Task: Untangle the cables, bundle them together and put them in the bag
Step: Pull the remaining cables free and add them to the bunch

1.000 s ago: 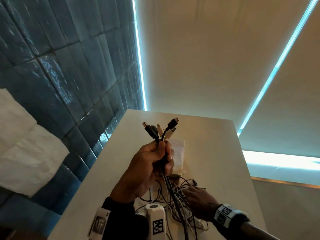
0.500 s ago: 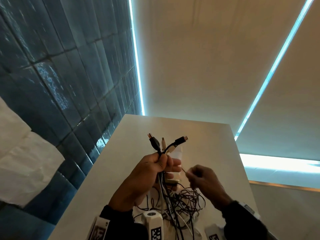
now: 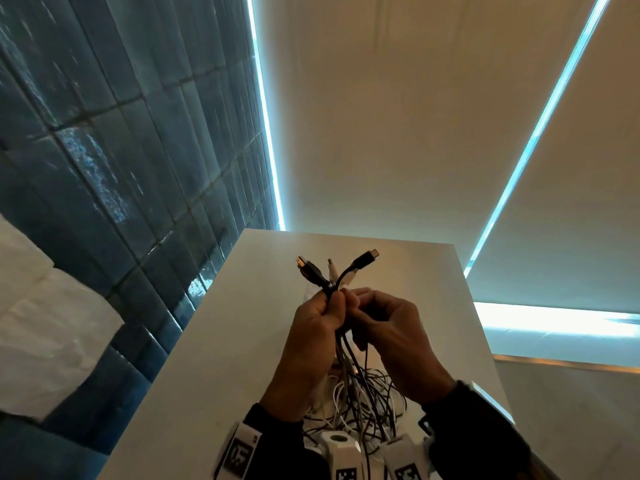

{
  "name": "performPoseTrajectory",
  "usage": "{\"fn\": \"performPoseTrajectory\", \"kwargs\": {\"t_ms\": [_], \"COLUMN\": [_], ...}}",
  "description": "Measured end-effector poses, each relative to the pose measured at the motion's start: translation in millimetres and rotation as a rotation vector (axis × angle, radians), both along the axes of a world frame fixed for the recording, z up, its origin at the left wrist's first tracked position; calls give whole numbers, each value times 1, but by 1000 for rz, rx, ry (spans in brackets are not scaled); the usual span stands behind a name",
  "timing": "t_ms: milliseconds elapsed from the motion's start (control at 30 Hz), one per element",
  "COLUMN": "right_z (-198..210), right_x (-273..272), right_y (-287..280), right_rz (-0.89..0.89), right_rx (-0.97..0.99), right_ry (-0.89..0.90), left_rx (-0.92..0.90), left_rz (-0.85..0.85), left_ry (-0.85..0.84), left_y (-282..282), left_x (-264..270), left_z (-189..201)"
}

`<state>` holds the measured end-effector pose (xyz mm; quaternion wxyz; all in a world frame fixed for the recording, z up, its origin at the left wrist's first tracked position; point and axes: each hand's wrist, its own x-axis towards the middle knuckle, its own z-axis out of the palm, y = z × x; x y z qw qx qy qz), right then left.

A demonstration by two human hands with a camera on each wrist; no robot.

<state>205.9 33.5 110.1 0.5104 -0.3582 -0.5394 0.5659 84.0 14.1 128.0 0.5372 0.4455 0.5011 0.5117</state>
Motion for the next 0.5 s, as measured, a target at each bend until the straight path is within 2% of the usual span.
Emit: {"fn": "performPoseTrajectory", "kwargs": {"t_ms": [100,200,267,333,500], "right_z": [2,1,1,0,-17], "right_x": [2,3,2,1,5], "right_y": [-2,-1,-1,0,1], "right_rz": [55,-9,-25,-41,-40], "right_rx": [59,96,100,88,26], "right_ry": [36,51,54,-7,-208], "left_rx": [51,82,85,87,72], "left_rz": [25,13,75,134,142], "left_ry": [-72,-65,-65,-90,-268], "left_y": [1,0,0,1,5], "left_x": [1,7,9,7,-4], "left_z": [3,2,0,-2,-6]}}
